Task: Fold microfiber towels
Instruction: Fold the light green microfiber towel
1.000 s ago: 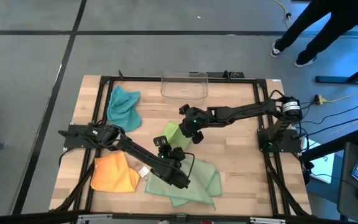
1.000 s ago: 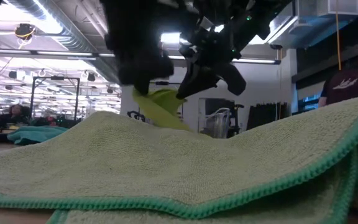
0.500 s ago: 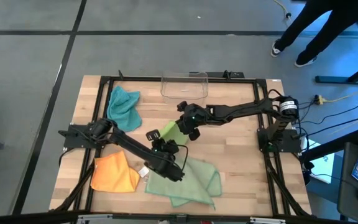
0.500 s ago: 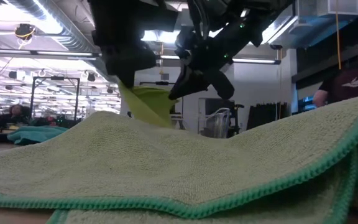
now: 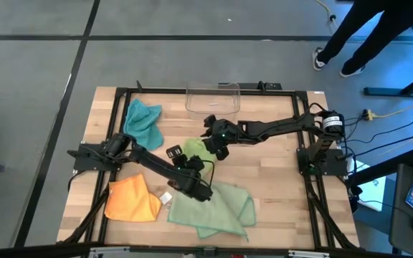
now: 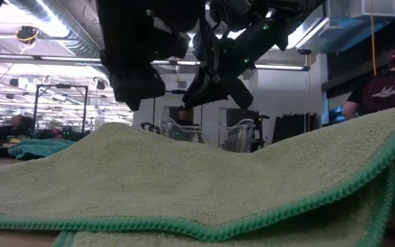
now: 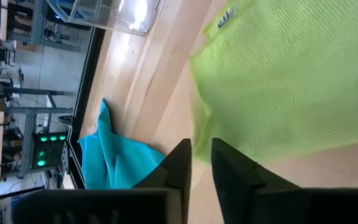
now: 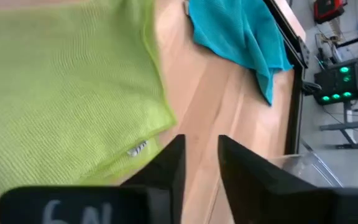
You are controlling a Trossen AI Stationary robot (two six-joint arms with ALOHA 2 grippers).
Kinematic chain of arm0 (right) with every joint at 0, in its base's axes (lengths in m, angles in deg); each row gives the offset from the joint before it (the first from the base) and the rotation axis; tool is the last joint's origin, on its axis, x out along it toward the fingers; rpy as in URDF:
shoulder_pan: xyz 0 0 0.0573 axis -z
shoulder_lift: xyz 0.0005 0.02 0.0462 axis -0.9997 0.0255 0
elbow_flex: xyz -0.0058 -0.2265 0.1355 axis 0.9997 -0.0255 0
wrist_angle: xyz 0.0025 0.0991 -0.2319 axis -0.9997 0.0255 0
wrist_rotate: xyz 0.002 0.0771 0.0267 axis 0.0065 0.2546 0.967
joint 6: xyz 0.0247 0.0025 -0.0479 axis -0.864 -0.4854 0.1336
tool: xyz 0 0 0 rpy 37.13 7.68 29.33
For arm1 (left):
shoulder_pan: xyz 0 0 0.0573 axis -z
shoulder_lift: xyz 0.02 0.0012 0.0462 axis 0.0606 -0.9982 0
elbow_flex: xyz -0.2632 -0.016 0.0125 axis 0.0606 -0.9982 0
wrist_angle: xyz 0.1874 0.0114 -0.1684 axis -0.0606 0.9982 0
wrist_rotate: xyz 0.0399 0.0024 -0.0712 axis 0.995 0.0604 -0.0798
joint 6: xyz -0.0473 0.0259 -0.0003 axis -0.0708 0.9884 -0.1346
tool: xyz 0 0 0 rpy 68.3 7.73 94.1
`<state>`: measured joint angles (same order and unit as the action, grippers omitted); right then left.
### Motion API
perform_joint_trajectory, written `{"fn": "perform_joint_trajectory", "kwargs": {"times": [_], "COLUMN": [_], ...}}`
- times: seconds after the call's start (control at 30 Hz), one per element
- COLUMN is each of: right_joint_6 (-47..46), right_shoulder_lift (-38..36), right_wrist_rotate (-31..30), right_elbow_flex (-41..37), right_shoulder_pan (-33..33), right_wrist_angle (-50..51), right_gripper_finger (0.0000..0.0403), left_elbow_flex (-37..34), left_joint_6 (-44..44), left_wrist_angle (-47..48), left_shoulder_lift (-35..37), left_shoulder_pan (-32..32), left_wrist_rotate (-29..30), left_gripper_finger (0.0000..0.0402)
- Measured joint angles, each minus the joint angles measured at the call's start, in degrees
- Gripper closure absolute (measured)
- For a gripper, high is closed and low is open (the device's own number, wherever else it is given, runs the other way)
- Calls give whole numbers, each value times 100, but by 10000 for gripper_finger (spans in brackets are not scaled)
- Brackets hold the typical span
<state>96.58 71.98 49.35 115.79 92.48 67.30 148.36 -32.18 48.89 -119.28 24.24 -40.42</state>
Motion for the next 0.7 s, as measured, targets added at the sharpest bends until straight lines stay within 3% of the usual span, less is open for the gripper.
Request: {"fn": "perform_joint_trajectory", "kwargs": {"times": [0.27,0.43,0.7], "right_joint_6": [-18,-501,-1224], "right_shoulder_lift": [-58,-602,-1656], "right_wrist_rotate": [-481,-395,1324], "right_elbow_flex": [-9,-11,-11], "right_shoulder_pan": [2,0,2], "right_wrist_angle": [177,1311,3094], "right_gripper_finger": [245,238,248], "left_elbow_flex": [63,247,305], "left_joint_6": [-11,-124,-1059], "left_wrist_angle": [162,212,221], "left_shoulder_lift": [20,106,703], "left_shoulder_pan": [47,221,718], "left_wrist_rotate": [-108,-118,-320], "left_gripper_finger": [307,306,306]}}
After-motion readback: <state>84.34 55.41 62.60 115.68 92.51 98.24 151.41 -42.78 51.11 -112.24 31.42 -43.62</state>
